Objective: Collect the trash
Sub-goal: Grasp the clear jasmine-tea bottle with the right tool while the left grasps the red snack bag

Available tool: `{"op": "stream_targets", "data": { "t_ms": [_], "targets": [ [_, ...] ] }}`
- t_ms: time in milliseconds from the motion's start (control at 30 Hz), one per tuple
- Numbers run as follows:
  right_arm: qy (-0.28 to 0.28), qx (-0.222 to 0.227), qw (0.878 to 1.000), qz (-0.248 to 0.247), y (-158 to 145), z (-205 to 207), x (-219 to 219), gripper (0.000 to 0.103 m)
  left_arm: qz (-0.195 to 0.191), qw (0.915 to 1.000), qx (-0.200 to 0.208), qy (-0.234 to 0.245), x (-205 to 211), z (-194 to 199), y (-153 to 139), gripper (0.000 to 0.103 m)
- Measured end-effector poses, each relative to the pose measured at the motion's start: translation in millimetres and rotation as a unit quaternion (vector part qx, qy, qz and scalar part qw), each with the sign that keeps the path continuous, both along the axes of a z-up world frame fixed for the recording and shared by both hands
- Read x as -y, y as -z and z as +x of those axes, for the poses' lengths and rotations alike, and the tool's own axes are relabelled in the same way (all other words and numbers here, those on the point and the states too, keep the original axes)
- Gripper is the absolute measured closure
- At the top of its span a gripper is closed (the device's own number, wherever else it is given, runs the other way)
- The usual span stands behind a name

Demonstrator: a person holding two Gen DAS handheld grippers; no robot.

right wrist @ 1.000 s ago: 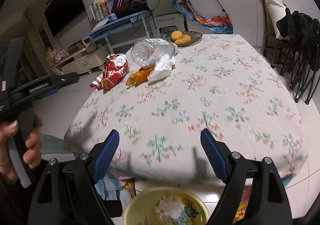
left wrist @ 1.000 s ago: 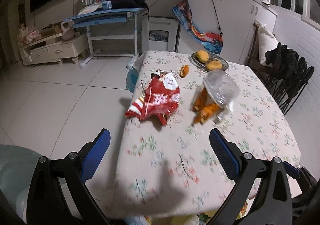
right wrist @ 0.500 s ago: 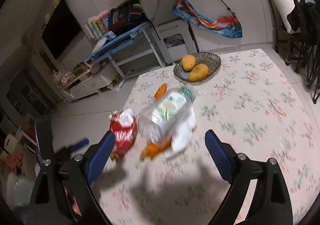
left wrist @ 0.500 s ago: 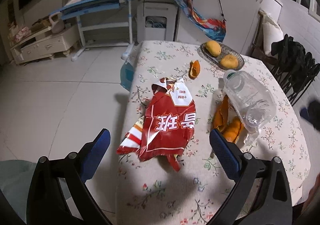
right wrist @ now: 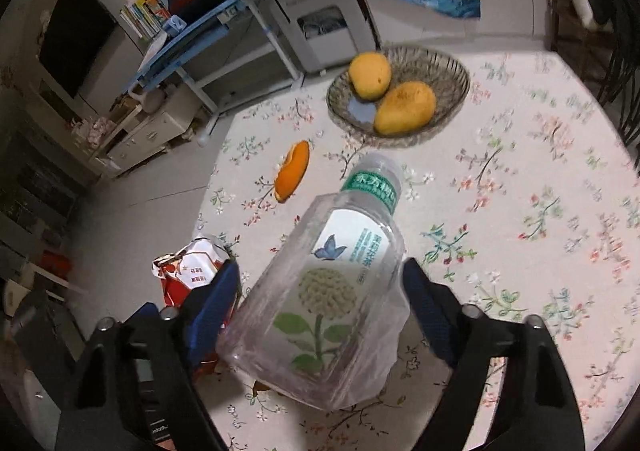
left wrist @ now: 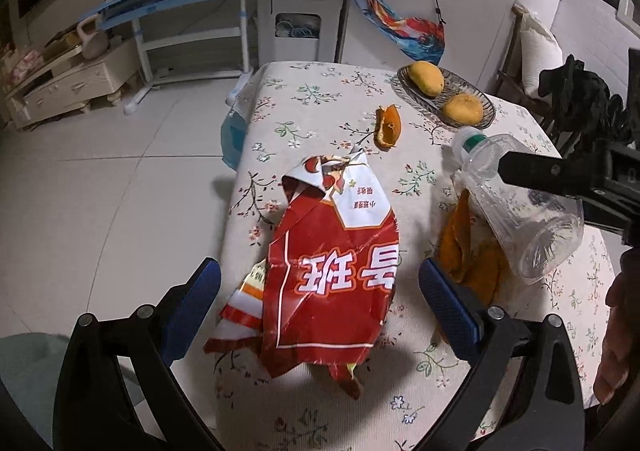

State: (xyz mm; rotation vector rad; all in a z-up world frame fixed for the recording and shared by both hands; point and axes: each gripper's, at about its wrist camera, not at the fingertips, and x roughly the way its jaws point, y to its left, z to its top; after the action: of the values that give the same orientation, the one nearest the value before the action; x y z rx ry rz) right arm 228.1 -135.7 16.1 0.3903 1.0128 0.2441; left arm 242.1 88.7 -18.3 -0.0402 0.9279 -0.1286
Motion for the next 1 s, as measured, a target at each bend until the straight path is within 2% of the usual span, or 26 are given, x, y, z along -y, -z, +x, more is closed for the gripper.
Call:
{"op": "stream_targets", "data": {
  "t_ms": [67, 167, 300, 333, 433, 467, 600, 700, 800, 900, 1000],
  "targets": [
    [-0.003, -0.008, 1.0, 0.019, 5, 0, 10, 0.04, -0.002, 1.0, -0.006, 0.004, 1, 4, 2, 0.007],
    [-0.015, -0.011, 0.998, 0.053, 6, -5, 20, 0.041, -0.005, 0.9998, -0.015, 0.012, 4, 8, 4, 0.01],
    [-0.017, 0.002, 0.996, 0.085, -1, -22, 39, 0.041, 0.001, 0.999, -0.033, 0.03, 12, 12, 11, 0.031],
    [-0.015, 0.005, 0.996, 0.09, -3, -27, 43, 0.041, 0.005, 0.9988, -0.035, 0.034, 15, 12, 12, 0.032],
    [-0.008, 0.02, 0.994, 0.109, -9, -47, 62, 0.041, 0.012, 0.9986, -0.032, 0.041, 19, 11, 12, 0.043],
    [-0.005, 0.024, 0.994, 0.108, -12, -55, 68, 0.041, 0.012, 0.9984, -0.035, 0.042, 20, 11, 13, 0.053],
    [0.004, 0.042, 0.997, 0.07, -20, -87, 89, 0.041, 0.012, 0.9984, -0.035, 0.044, 21, 8, 12, 0.06],
    [0.012, 0.051, 0.998, 0.044, -20, -104, 100, 0.041, 0.008, 0.9987, -0.031, 0.04, 18, 4, 9, 0.061],
    [0.019, 0.053, 0.998, -0.007, -12, -122, 106, 0.041, 0.0, 0.9991, -0.024, 0.034, 13, -2, 2, 0.061],
    [0.021, 0.044, 0.998, -0.028, -1, -127, 109, 0.041, -0.015, 0.9994, -0.015, 0.029, 6, -13, -8, 0.061],
    [0.004, 0.054, 0.996, -0.067, -3, -128, 97, 0.041, -0.03, 0.9992, -0.005, 0.027, 2, -26, -18, 0.061]
  ]
}}
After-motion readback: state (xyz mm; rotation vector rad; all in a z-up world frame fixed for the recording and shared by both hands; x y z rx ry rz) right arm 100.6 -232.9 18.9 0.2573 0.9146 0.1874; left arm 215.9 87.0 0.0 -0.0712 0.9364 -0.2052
